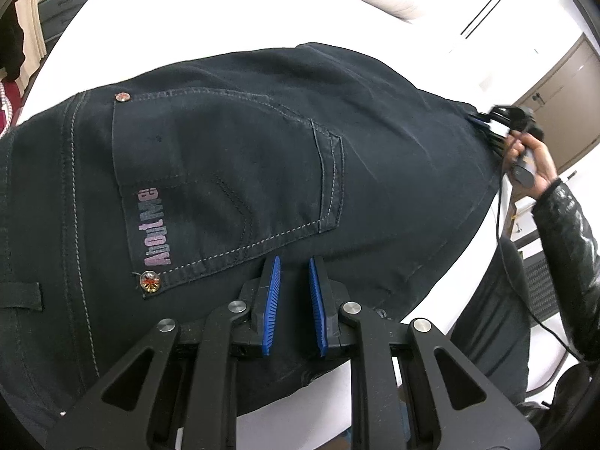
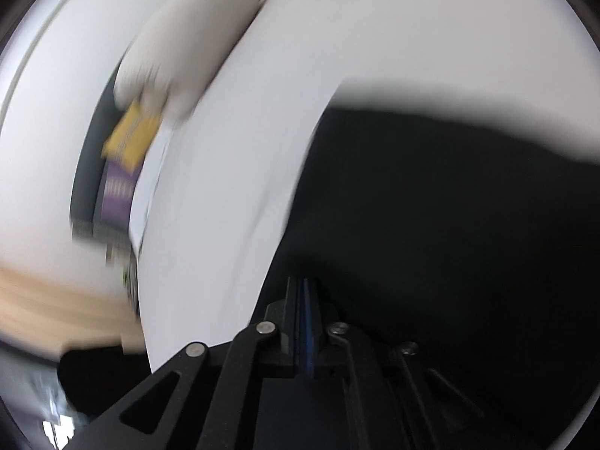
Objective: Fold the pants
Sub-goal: 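Lower the folded jeans onto the bed with both grippers and smooth them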
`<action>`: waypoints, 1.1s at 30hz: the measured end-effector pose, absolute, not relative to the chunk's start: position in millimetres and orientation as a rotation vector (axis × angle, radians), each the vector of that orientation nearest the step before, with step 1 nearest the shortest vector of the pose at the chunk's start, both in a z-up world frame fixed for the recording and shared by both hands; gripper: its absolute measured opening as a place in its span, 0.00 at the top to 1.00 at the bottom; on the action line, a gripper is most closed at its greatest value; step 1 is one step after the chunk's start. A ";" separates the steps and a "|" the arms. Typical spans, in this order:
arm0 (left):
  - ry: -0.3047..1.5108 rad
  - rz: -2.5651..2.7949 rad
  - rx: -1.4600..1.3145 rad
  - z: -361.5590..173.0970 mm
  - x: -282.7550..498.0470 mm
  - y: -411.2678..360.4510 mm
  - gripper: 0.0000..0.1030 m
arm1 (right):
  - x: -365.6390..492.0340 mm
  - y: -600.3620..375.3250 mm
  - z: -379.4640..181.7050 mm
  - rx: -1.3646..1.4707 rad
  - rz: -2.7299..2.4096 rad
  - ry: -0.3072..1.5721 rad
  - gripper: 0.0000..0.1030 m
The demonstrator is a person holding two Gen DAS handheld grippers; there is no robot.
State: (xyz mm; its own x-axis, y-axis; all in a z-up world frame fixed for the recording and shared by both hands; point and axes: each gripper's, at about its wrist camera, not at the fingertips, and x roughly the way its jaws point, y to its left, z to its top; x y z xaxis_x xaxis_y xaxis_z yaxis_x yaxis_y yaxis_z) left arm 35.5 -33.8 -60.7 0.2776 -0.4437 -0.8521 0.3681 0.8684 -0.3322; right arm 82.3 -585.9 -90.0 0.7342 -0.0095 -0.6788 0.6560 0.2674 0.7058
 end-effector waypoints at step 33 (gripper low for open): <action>1.006 -0.303 -0.361 -57.9 191.0 24.3 0.86 | -80.1 -568.2 -84.9 1.256 -0.396 0.554 0.94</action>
State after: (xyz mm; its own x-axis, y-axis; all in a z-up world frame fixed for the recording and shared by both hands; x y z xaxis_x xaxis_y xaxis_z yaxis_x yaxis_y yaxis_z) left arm 191.0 24.3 -57.9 0.5023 -0.4078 -0.7625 0.0802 0.9000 -0.4285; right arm -80.1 -568.2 -84.9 0.8051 0.0182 -0.5929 0.5669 0.2704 0.7781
